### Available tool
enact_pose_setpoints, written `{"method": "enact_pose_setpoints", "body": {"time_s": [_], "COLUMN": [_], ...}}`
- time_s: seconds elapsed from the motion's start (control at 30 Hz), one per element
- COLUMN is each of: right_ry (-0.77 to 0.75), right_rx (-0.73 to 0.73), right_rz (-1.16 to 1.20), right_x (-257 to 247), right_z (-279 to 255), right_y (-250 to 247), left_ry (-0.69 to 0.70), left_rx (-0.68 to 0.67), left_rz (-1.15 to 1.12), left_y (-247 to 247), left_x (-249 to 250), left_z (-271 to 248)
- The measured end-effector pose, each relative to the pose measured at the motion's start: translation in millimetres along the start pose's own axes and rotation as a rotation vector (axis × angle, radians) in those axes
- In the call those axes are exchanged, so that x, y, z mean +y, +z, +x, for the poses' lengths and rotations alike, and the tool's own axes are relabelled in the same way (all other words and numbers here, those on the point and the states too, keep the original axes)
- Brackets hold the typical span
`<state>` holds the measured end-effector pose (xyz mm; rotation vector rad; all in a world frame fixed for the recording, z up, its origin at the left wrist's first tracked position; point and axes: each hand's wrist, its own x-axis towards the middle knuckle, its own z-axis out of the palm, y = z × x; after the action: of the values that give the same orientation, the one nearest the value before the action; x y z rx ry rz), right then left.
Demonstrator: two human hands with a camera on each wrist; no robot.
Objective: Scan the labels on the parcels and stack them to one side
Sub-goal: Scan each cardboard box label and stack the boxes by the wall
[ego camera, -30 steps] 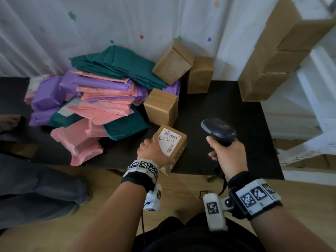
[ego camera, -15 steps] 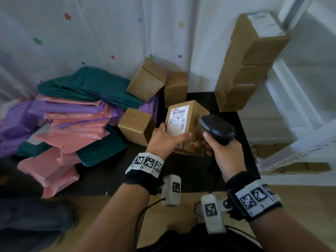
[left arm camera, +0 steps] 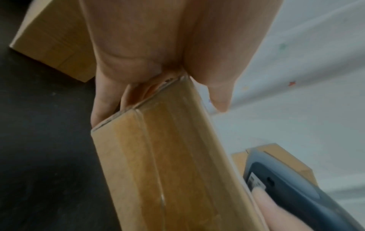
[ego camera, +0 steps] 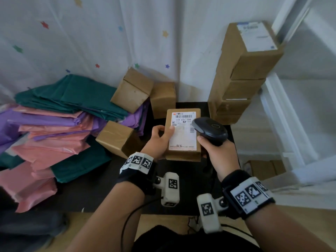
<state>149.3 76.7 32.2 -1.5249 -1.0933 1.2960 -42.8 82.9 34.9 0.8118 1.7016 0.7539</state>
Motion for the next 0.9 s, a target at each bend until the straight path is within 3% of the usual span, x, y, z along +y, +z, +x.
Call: {"method": "enact_pose_setpoints", "body": {"time_s": [0.13, 0.27, 0.53, 0.9], "right_ry": [-0.012, -0.039, -0.054, 0.083], "right_rx": [-0.037, -0.028, 0.039, 0.106], "right_rz": [-0.057, -0.079, -0.119, -0.150], "right_x": [-5, -13, -29, -39], "right_z": [13, 23, 19, 2], "right_y": [-2, 1, 25, 48], "left_ry": [-0.106, -0.165, 0.009, 0.088], "left_rx": [-0.031, -0.184, -0.124, -0.154], "left_rz": [-0.191, -0.417, -0.208, -0.081], "left_y": [0, -9, -23, -32], "left_x": [3, 6, 19, 7], "left_z": [8, 11, 41, 72]}}
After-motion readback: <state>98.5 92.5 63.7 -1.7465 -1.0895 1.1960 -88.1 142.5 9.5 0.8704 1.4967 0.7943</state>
